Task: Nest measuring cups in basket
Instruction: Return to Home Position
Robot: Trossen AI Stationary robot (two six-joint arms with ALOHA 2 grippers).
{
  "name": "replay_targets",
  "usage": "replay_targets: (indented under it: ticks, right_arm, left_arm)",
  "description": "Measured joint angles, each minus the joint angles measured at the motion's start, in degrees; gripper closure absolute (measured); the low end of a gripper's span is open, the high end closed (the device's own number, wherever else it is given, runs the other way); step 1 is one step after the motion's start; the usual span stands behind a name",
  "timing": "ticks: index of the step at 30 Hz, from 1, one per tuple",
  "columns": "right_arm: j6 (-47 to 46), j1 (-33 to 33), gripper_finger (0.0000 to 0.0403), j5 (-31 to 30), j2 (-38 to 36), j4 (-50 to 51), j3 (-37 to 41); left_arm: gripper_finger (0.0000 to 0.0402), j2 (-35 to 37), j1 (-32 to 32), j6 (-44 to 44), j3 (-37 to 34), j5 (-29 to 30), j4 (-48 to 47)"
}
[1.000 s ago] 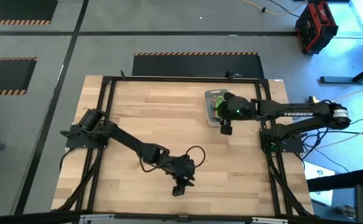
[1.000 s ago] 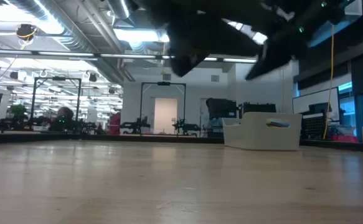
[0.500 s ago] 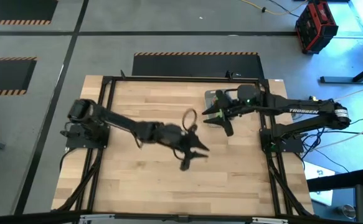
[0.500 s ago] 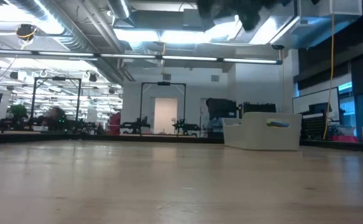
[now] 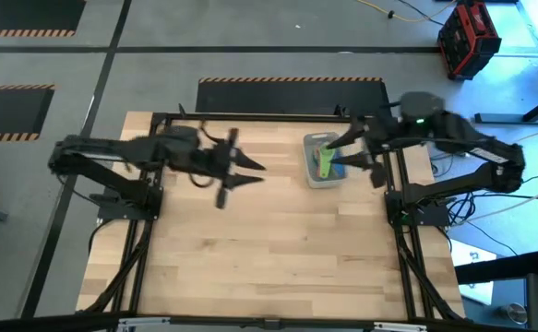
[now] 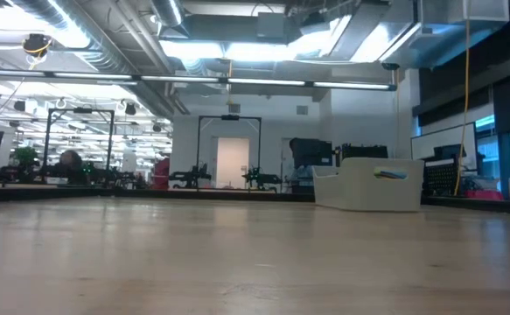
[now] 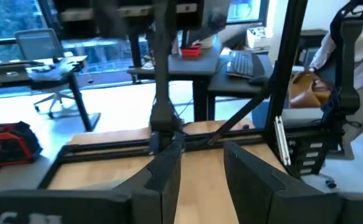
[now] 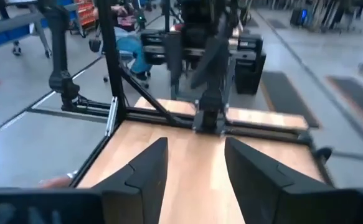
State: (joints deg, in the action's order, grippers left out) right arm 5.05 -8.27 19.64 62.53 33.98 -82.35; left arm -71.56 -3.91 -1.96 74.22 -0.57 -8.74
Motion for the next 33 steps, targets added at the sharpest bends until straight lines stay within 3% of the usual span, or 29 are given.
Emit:
replay_targets:
  ticks: [10,14,33]
  right_arm:
    - [1.77,0.00,0.0238,-0.01,-12.27,8.45,-0.66]
    - [1.01,0.00,0.0238,-0.01,-17.90,8.68,3.64]
    - [-4.40,-0.02,0.0238,-0.07,-39.99,2.46,30.41]
  left_arm:
    - [0.0287,14.66,-1.61,-3.40,-0.01,0.28,-16.52]
    - [0.0287,18.60,-2.81,-5.14,-2.84,1.82,-16.19]
    - [0.0287,49.56,-1.30,-4.15,-43.37,3.07,3.73]
